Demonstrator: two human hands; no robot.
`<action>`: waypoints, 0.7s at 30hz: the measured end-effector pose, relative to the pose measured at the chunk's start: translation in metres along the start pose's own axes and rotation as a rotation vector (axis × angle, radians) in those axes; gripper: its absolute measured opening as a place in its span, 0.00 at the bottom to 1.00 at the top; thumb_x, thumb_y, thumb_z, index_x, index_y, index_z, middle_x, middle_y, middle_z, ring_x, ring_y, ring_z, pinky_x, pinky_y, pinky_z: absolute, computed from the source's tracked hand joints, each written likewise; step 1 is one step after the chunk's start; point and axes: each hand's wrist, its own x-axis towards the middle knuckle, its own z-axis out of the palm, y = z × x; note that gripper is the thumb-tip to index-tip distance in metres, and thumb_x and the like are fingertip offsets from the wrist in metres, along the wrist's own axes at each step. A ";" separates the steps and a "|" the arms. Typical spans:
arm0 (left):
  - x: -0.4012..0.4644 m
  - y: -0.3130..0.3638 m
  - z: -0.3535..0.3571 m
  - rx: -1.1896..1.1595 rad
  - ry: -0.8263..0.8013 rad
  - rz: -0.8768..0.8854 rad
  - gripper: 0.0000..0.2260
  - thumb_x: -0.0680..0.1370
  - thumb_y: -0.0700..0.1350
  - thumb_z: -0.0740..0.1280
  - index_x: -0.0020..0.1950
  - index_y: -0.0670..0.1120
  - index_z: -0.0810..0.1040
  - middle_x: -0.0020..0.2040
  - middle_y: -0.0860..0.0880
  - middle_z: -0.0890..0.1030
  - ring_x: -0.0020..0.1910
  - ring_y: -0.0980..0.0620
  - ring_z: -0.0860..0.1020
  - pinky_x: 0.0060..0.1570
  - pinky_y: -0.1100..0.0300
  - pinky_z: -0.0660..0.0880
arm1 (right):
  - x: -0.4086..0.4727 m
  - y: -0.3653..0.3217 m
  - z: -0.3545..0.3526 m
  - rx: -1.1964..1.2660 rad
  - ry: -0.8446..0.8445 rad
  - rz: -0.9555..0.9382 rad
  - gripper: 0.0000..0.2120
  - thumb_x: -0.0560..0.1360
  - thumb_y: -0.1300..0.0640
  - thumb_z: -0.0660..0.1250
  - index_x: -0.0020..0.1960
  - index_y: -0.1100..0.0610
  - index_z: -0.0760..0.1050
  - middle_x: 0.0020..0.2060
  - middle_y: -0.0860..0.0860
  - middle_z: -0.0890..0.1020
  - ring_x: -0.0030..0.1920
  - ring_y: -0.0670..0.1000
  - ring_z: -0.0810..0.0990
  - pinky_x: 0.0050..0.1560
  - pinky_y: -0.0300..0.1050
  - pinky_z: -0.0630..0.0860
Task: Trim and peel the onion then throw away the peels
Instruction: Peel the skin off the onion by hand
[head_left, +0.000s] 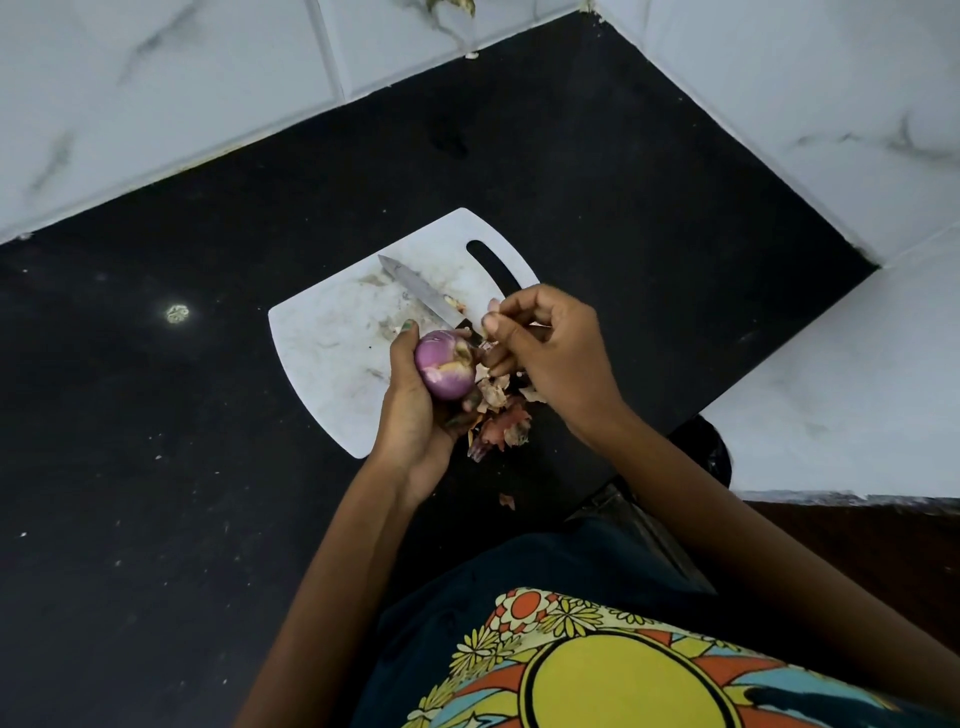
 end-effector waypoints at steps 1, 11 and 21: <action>0.000 0.000 0.000 -0.028 -0.002 -0.013 0.21 0.80 0.59 0.52 0.44 0.45 0.76 0.34 0.47 0.75 0.23 0.55 0.65 0.21 0.69 0.67 | 0.002 0.003 -0.002 -0.030 0.033 0.009 0.06 0.74 0.63 0.69 0.48 0.65 0.76 0.36 0.56 0.80 0.30 0.52 0.81 0.31 0.42 0.79; 0.006 -0.006 -0.007 -0.060 -0.003 -0.055 0.25 0.80 0.61 0.50 0.47 0.46 0.79 0.33 0.50 0.79 0.21 0.56 0.66 0.19 0.69 0.61 | 0.004 0.021 -0.014 -0.515 -0.113 0.052 0.04 0.70 0.57 0.74 0.42 0.55 0.80 0.36 0.46 0.82 0.36 0.43 0.79 0.39 0.40 0.76; 0.009 -0.009 -0.006 -0.005 0.030 -0.055 0.27 0.80 0.62 0.48 0.47 0.43 0.77 0.28 0.50 0.78 0.21 0.57 0.72 0.21 0.71 0.68 | -0.006 -0.007 -0.009 -0.351 -0.149 -0.161 0.03 0.73 0.63 0.68 0.46 0.60 0.79 0.42 0.50 0.81 0.40 0.46 0.80 0.41 0.33 0.75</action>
